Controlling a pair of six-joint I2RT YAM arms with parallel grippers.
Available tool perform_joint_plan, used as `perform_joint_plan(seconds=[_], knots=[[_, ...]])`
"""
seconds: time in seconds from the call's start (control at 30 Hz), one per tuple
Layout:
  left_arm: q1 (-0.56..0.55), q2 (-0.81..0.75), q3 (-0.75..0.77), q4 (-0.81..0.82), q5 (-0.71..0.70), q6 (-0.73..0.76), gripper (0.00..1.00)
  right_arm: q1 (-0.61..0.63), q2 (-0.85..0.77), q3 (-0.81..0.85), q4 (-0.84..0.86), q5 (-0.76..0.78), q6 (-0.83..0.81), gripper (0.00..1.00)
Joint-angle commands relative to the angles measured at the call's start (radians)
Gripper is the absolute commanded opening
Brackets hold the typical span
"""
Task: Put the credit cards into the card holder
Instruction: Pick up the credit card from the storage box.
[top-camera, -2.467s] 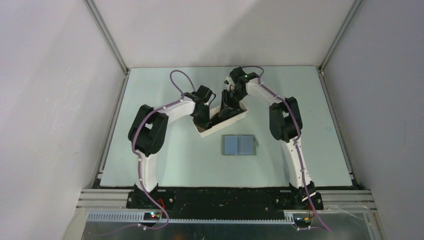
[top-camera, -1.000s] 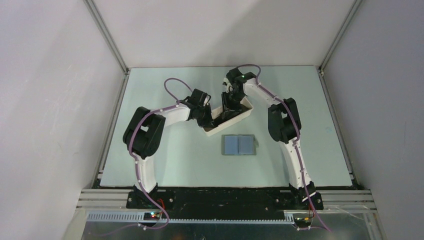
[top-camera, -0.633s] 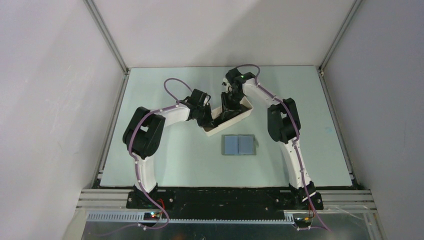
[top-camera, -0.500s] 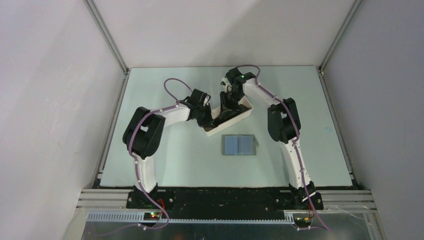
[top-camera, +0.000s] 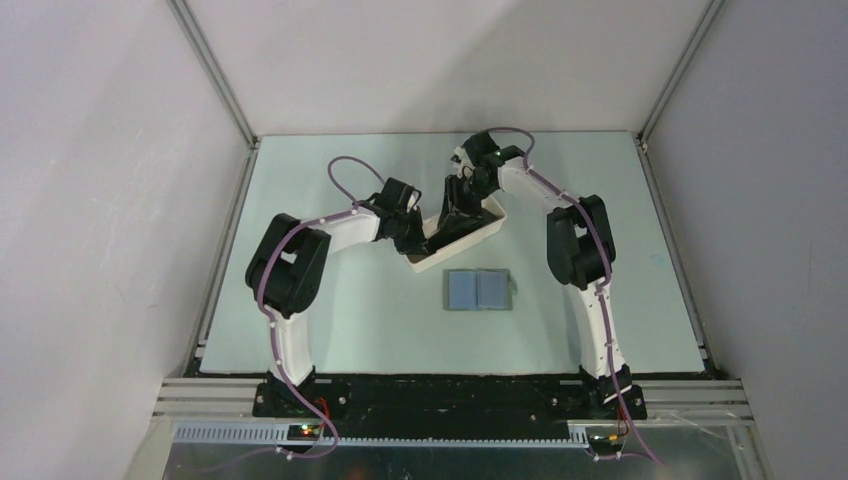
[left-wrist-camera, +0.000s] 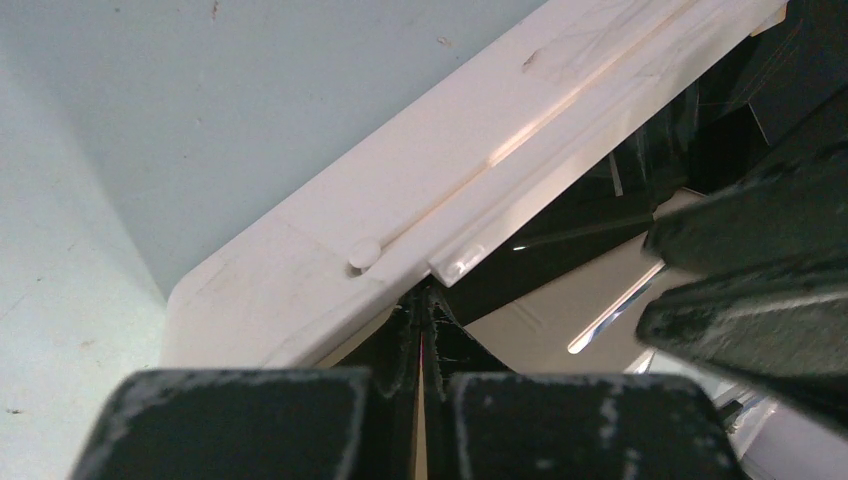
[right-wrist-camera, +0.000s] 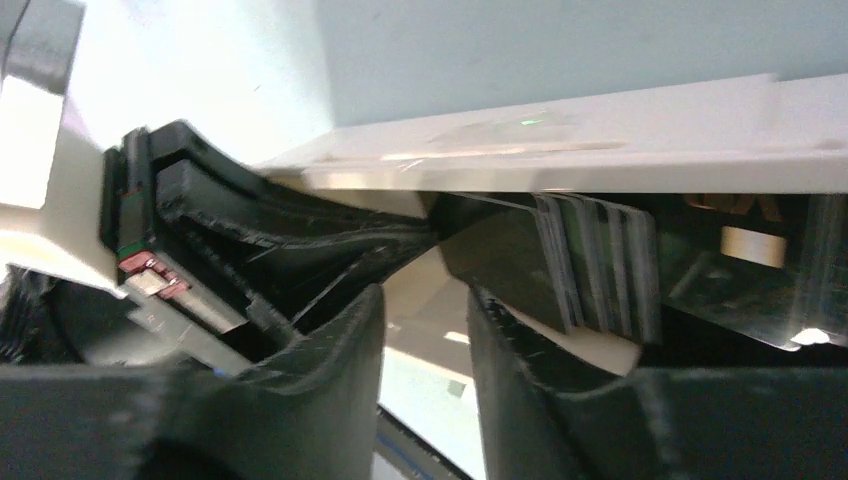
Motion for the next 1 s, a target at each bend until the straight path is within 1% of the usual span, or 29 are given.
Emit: perform_joint_plan(seconds=[0.0, 0.07, 0.13, 0.2, 0.27, 0.33, 0.37, 0.43, 0.7, 0.8, 0.97], knots=[[-0.016, 0.084, -0.055, 0.027, -0.015, 0.011, 0.0, -0.003, -0.052, 0.045, -0.052, 0.196, -0.053, 0.45], [-0.016, 0.085, -0.057, 0.026, -0.014, 0.012, 0.0, -0.005, -0.05, 0.045, -0.057, 0.246, -0.056, 0.54], [-0.015, 0.087, -0.057, 0.026, -0.013, 0.013, 0.0, -0.008, -0.043, 0.049, -0.057, 0.26, -0.056, 0.57], [-0.016, 0.088, -0.054, 0.026, -0.012, 0.013, 0.0, -0.01, -0.03, 0.059, -0.059, 0.253, -0.057, 0.59], [-0.016, 0.089, -0.053, 0.027, -0.011, 0.013, 0.0, -0.008, -0.014, 0.07, -0.06, 0.219, -0.059, 0.59], [-0.015, 0.089, -0.054, 0.027, -0.011, 0.013, 0.0, -0.004, 0.005, 0.081, -0.059, 0.187, -0.059, 0.57], [-0.016, 0.089, -0.054, 0.027, -0.011, 0.013, 0.0, -0.003, 0.009, 0.084, -0.058, 0.175, -0.059, 0.52], [-0.016, 0.089, -0.055, 0.026, -0.011, 0.013, 0.0, 0.002, 0.023, 0.088, -0.058, 0.138, -0.057, 0.48], [-0.016, 0.088, -0.057, 0.028, -0.01, 0.013, 0.0, 0.021, 0.062, 0.101, -0.079, 0.091, -0.058, 0.47], [-0.017, 0.089, -0.057, 0.029, -0.011, 0.013, 0.0, 0.023, 0.056, 0.096, -0.052, 0.023, -0.05, 0.46], [-0.016, 0.089, -0.058, 0.03, -0.009, 0.013, 0.0, 0.017, 0.021, 0.064, 0.01, -0.076, -0.011, 0.38]])
